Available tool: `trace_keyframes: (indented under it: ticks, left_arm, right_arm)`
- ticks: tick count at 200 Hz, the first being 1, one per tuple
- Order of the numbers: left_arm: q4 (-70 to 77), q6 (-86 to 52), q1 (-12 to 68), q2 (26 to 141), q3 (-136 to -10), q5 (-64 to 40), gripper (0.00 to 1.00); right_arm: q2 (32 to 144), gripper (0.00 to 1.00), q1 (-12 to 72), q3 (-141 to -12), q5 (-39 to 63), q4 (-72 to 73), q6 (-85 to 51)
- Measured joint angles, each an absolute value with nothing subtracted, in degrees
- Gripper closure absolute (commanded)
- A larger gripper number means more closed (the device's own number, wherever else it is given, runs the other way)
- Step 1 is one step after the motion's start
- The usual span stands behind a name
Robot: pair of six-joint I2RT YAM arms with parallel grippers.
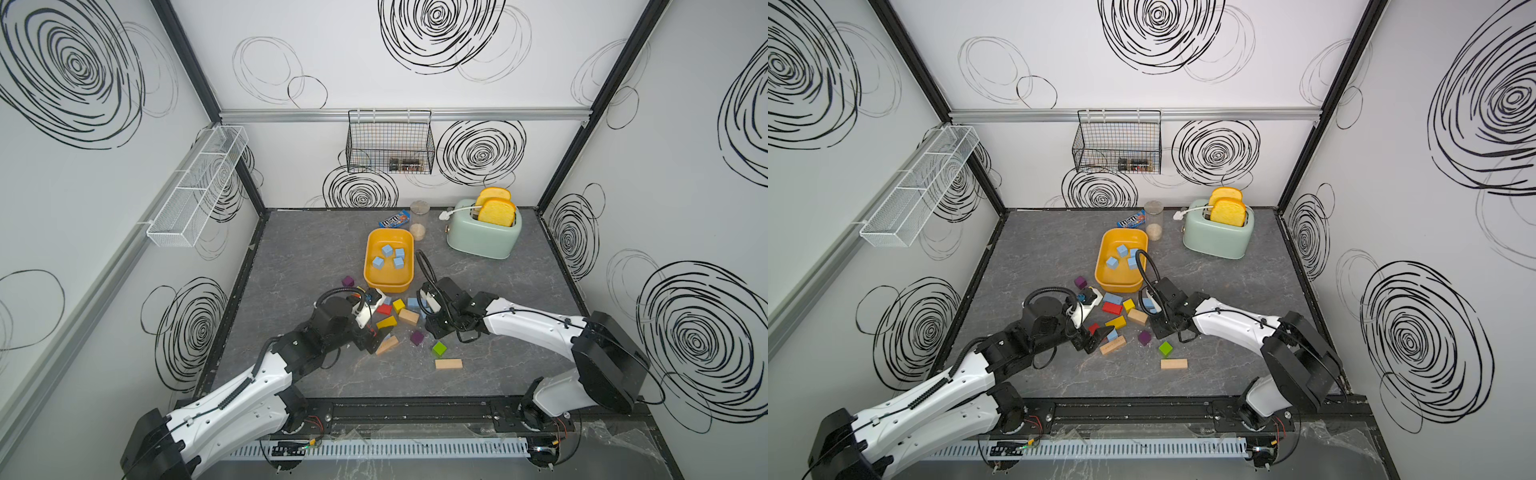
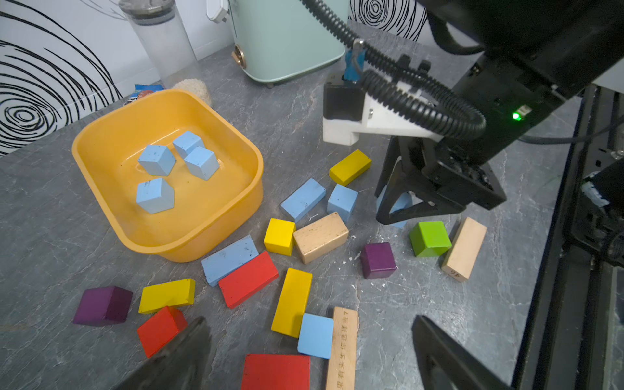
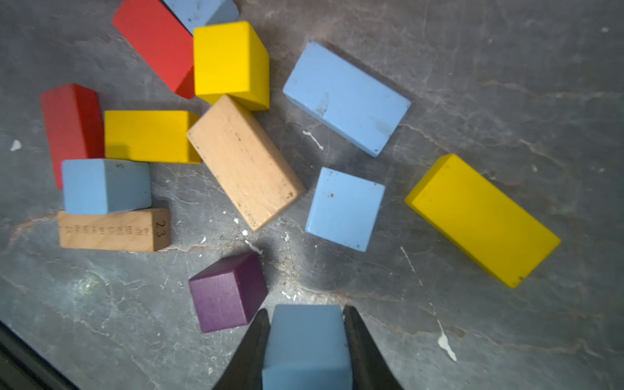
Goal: Pick out the blue building blocks
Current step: Pick up the building block from the center of the board, then place the building block in the storage box.
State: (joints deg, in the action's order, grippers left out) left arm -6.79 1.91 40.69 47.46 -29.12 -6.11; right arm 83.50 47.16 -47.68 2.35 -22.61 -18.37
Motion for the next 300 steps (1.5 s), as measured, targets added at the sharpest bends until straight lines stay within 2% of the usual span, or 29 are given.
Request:
trace_keyframes:
  ticks: [57,145,239,300]
  left_arm:
    - [-10.9,3.9,39.3,46.3,-33.8,-6.2,0.04]
    - [-12.9,7.6,31.5,47.3,-38.3,-11.2,0.04]
    - [-10.1,10.0,24.1,53.5,-40.9,-16.5,0.04]
    - [-7.6,10.1,22.1,58.1,-41.2,-17.1,0.04]
  right_arm:
    - [79.2,1.0,47.1,-49.9,2.5,-22.7,-18.8]
    - [79.6,1.0,46.4,-60.5,0.6,-21.2,-15.9]
    - [90.4,1.0,41.7,-70.4,1.8,-17.2,-12.4]
    - [98.5,1.0,37.7,-78.0,4.9,-15.7,-11.6]
